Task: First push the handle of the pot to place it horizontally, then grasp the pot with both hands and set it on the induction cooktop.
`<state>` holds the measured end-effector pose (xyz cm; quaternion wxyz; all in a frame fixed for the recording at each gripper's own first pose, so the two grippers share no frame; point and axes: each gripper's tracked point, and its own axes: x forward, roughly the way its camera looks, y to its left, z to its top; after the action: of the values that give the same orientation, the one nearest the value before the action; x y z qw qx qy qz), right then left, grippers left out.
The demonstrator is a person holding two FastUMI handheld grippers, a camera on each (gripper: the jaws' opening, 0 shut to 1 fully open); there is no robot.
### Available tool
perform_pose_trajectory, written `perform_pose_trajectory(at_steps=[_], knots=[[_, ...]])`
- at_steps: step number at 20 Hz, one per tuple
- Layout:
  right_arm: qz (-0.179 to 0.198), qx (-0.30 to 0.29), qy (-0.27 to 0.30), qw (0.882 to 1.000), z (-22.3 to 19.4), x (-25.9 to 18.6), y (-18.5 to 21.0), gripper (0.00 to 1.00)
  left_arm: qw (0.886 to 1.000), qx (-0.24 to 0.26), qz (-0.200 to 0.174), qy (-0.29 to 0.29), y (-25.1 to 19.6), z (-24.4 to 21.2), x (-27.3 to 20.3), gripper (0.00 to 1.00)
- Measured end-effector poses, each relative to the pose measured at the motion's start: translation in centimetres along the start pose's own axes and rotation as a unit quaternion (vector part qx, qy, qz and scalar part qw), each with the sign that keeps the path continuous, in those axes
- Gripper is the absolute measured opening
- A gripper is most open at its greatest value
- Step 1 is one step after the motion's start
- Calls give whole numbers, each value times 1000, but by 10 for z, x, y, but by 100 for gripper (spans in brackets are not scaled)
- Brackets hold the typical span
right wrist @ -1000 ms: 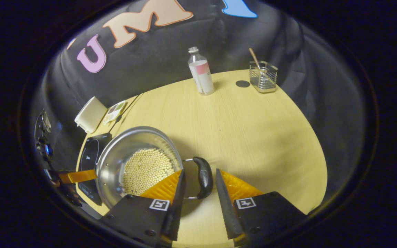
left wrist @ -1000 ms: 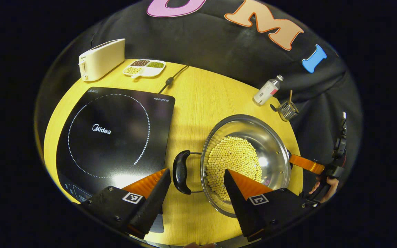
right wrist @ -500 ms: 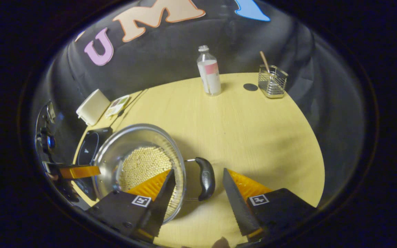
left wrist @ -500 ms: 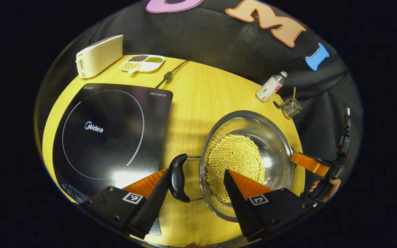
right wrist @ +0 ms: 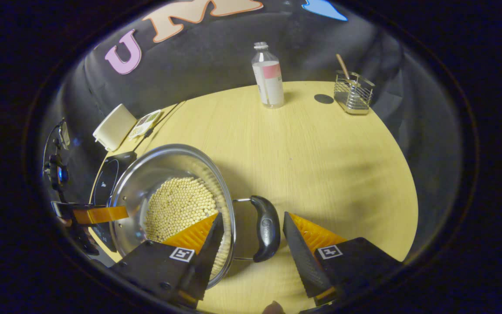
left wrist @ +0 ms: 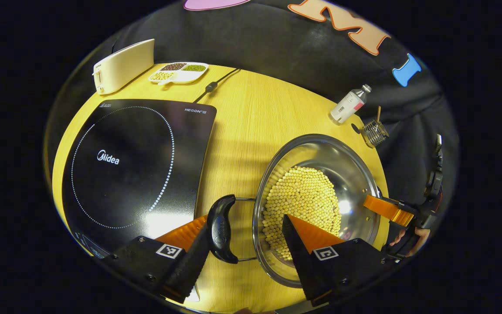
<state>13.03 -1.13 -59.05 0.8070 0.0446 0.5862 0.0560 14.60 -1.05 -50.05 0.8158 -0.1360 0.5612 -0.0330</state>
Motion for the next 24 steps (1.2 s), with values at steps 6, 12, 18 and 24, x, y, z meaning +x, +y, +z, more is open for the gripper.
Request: perform_pose_trajectory(at_steps=[6, 12, 18, 24], knots=[[-3, 26, 10, 1000, -3, 3, -16, 82, 999, 15, 30, 23, 4, -6, 18, 91], [3, 19, 15, 1000, -10, 6, -10, 70, 998, -5, 37, 43, 10, -12, 31, 71], [12, 32, 27, 999, -10, 8, -7, 54, 998, -7, 32, 46, 11, -13, 31, 65], [3, 41, 34, 999, -10, 5, -9, 43, 998, -11, 35, 53, 8, -9, 27, 62]])
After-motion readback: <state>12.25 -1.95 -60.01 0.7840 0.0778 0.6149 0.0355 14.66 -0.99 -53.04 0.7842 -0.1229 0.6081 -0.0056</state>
